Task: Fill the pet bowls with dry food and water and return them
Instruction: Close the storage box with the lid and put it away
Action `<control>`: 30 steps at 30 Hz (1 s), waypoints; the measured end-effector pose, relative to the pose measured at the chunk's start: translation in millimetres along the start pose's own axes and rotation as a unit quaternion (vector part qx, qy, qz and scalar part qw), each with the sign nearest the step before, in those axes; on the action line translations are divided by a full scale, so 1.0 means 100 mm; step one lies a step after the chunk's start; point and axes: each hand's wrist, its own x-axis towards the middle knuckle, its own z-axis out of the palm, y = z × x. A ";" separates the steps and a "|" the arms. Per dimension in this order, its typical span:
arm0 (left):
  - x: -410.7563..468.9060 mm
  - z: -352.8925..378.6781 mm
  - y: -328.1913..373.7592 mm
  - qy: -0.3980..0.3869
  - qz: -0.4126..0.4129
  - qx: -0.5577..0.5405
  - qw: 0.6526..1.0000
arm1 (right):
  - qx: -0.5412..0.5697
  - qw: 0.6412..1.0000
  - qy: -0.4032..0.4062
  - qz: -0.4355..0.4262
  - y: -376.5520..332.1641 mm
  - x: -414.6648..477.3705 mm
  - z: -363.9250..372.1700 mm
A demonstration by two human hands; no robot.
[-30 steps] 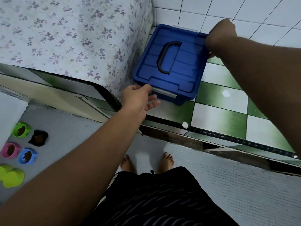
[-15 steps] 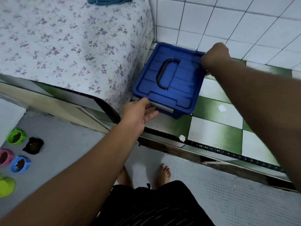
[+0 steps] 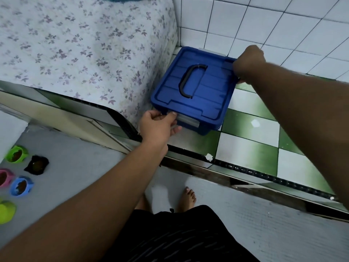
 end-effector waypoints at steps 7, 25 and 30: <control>-0.04 0.07 0.02 -0.034 -0.021 -0.009 0.999 | 0.001 1.000 -0.019 0.012 -0.07 0.05 -0.03; 0.10 -0.09 -0.06 -0.106 -0.059 -0.078 0.989 | -0.076 0.995 0.048 -0.043 0.01 -0.04 0.06; 0.12 -0.16 -0.08 -0.116 -0.050 -0.078 0.989 | -0.021 0.995 0.032 -0.087 -0.07 0.02 0.09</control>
